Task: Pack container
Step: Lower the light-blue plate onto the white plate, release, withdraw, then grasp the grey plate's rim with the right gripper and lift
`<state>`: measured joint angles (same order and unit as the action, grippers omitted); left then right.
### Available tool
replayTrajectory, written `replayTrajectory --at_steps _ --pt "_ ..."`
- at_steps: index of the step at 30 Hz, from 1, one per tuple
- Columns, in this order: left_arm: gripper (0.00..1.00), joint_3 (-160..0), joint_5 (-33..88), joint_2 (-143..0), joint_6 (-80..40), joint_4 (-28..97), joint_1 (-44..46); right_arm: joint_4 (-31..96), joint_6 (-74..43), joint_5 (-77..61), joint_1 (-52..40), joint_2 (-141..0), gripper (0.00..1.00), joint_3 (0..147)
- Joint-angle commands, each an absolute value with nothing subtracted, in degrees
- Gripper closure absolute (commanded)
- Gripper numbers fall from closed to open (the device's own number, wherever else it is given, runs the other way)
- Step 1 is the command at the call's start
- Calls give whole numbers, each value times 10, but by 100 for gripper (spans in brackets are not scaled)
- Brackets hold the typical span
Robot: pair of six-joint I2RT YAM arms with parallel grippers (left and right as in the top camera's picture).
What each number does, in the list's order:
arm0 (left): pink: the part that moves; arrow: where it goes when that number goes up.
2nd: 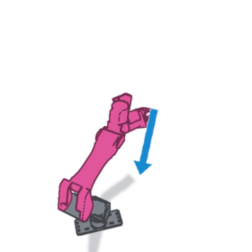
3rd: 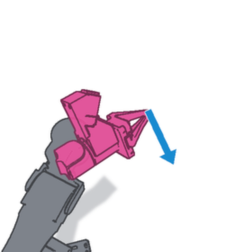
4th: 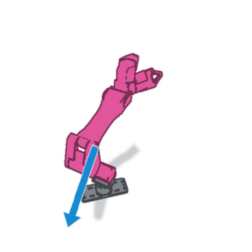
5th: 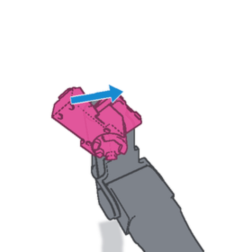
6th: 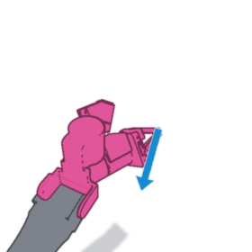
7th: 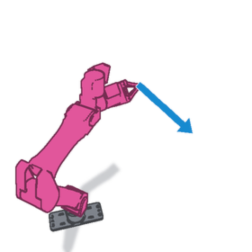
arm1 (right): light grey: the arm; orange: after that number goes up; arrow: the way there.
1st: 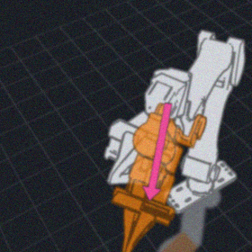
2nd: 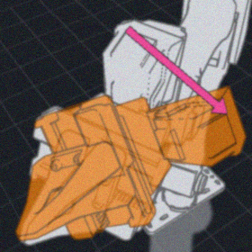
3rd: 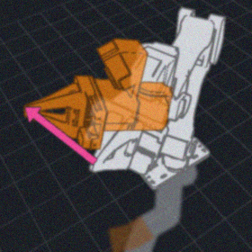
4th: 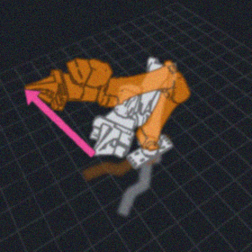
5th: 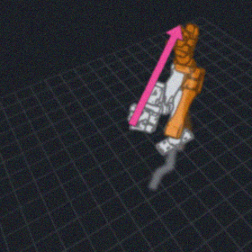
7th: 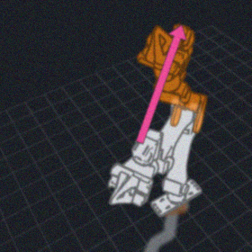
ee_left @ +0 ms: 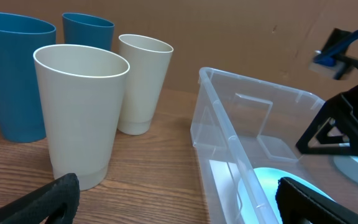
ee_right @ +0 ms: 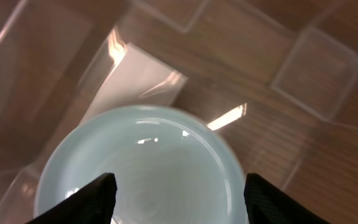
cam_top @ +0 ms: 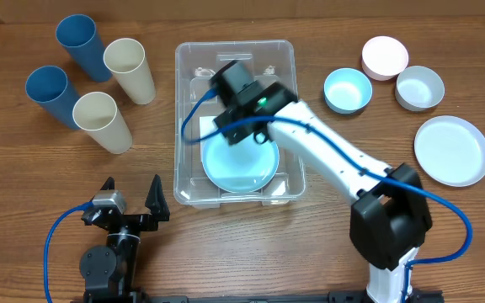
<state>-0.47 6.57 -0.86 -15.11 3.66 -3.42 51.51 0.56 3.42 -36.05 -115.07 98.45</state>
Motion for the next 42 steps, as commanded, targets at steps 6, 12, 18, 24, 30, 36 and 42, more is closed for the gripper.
replayTrajectory --at_steps 6,12,18,24,30,36,42 --pt "0 -3 61 -6 -159 38 -38 637 -35 -3 -314 -1145 36 1116" --pt "0 -3 61 -6 -159 38 -38 791 -157 107 -263 -1143 23 1340" --pt "0 -3 62 -6 -159 38 -38 900 -360 86 -5 -1145 14 1379" --pt "0 -3 61 -6 -159 38 -38 956 -452 50 259 -1151 12 1323" --pt "0 -3 61 -6 -159 38 -38 912 -446 46 388 -1151 16 1121" --pt "0 -3 61 -6 -159 38 -38 775 -385 18 427 -1151 17 960" --pt "0 -3 61 -6 -159 38 -38 680 -385 20 427 -1151 23 868"
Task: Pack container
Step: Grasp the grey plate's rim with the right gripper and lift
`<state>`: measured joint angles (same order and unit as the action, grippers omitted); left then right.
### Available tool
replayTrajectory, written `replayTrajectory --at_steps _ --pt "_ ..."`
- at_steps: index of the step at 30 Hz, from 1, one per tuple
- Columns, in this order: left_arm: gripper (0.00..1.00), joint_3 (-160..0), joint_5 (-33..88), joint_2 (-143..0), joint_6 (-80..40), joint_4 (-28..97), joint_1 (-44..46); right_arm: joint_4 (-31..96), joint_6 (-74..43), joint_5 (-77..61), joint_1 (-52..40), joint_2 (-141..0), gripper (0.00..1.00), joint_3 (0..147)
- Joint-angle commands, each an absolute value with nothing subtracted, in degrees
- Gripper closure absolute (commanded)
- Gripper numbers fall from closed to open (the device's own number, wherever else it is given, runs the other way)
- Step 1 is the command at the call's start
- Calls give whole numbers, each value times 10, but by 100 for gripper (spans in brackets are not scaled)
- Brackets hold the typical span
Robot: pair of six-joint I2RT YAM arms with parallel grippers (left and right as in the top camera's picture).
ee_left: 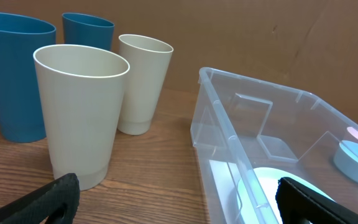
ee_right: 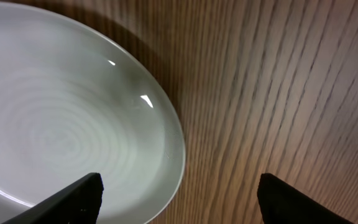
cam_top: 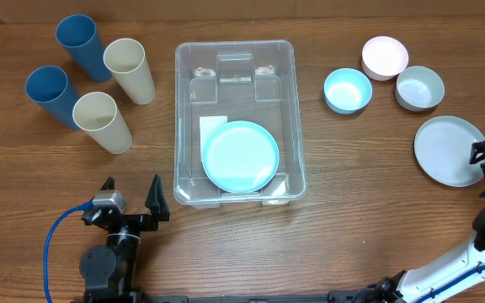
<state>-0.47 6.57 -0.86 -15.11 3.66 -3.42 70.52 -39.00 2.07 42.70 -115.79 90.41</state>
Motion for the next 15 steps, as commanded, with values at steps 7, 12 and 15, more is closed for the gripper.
replayTrajectory --at_steps 7,12,15 --pt "0 -3 62 -6 -159 38 -38 607 -373 14 427 -1151 58 794" --pt "0 -3 61 -6 -159 38 -38 607 -372 14 427 -1151 96 794" --pt "0 -3 61 -6 -159 38 -38 608 -370 14 427 -1151 96 794"
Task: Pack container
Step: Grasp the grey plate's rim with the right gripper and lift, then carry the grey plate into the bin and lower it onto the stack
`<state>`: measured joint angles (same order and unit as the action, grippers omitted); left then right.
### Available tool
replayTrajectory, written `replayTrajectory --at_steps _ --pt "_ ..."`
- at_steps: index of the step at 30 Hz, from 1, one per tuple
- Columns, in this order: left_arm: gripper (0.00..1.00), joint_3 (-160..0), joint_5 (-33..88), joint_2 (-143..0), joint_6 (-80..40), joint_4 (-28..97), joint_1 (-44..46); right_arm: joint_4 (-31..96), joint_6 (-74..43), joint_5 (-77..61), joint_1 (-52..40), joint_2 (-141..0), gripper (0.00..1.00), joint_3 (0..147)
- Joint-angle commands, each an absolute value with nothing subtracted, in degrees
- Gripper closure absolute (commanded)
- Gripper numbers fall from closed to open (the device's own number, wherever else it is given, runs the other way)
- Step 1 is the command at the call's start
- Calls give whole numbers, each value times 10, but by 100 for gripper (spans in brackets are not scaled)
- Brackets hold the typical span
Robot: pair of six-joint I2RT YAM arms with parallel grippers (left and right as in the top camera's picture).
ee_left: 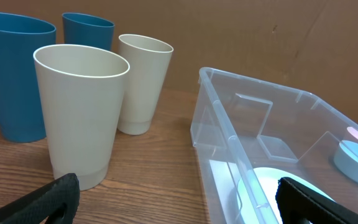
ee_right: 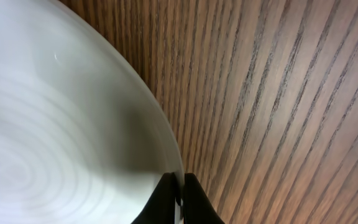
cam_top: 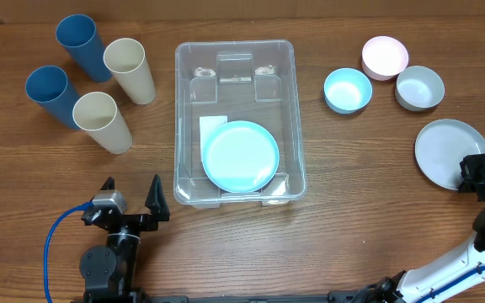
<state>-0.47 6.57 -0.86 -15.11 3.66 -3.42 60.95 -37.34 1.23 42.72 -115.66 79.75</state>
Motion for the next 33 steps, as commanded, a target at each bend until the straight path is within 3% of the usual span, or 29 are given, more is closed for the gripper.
replayTrajectory --at_steps 1,10,23,28,33 --pt "0 -3 61 -6 -159 38 -38 609 -370 14 427 -1151 96 794" --pt "0 -3 61 -6 -159 38 -38 669 -337 -76 427 -1132 96 837" --pt "0 -3 61 -6 -159 38 -38 689 -285 -243 411 -894 96 848" --pt "0 -3 61 -6 -159 38 -38 689 -214 -325 311 -813 96 848" --pt "0 -3 61 -6 -159 38 -38 692 -186 -271 113 -762 96 848"
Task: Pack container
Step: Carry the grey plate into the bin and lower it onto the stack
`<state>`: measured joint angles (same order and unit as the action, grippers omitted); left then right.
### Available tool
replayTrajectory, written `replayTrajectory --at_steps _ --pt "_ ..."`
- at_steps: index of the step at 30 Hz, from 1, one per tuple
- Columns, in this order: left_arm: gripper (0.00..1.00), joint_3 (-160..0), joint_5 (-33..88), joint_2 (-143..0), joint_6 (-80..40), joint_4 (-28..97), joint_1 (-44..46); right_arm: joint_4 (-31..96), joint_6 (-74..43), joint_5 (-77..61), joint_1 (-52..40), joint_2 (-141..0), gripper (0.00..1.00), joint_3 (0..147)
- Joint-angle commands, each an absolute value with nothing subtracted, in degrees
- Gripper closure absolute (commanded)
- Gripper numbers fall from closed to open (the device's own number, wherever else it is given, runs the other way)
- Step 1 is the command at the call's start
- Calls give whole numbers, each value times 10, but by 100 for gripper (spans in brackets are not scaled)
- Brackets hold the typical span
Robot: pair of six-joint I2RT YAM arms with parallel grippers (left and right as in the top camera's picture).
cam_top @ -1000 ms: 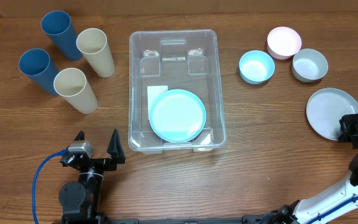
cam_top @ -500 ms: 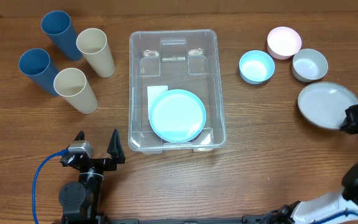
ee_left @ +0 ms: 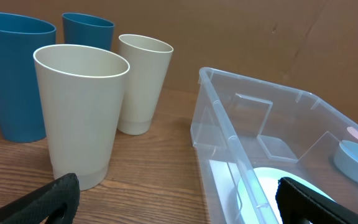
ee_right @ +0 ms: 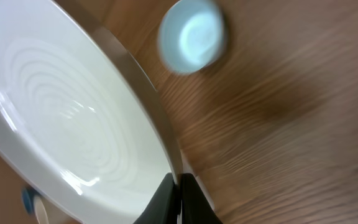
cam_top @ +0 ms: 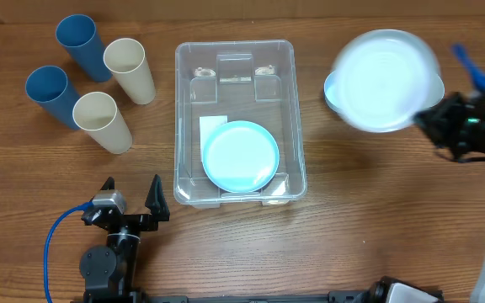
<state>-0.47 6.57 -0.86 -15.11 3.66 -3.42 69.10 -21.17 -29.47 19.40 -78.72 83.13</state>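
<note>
A clear plastic container (cam_top: 235, 59) stands mid-table with a light blue plate (cam_top: 240, 156) lying in it. My right gripper (cam_top: 438, 114) is shut on the rim of a white plate (cam_top: 384, 80), held in the air to the right of the container, above the bowls. In the right wrist view the white plate (ee_right: 61, 118) fills the left half, its rim pinched between my fingertips (ee_right: 178, 190). My left gripper (cam_top: 131, 195) rests open at the front left of the table, holding nothing; its fingers (ee_left: 42, 202) frame the left wrist view.
Two blue cups (cam_top: 78, 40) and two cream cups (cam_top: 129, 69) stand at the back left. The white plate mostly hides the bowls at the back right; a light blue bowl (ee_right: 191, 36) shows in the right wrist view.
The white plate lay on the table at the right edge with my right gripper shut on its rim. Now it is lifted, moved left and back, over the bowls.
My right gripper was open inside the container above the light blue plate lying there. Then it was open at the far right beside the white plate. It shut on that plate's rim, and now holds it in the air nearer the container.
</note>
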Motion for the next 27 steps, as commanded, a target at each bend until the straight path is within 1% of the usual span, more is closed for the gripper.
replayTrajectory --at_steps 1,2,5,9,15,27 --pt "0 -3 61 -6 -159 38 -38 695 -186 -249 70 -762 96 848" --pt "0 -3 61 -6 -159 38 -38 698 -187 -212 10 -766 96 847" --pt "0 -3 61 -6 -159 38 -38 705 -203 -127 -97 -781 96 841" --pt "0 -3 62 -6 -159 38 -38 698 -213 -83 -197 -821 96 811" --pt "0 -3 61 -6 -159 38 -38 673 -211 -75 -253 -908 96 807" --pt "0 -3 61 -6 -159 38 -38 606 -194 -75 -277 -1032 96 807"
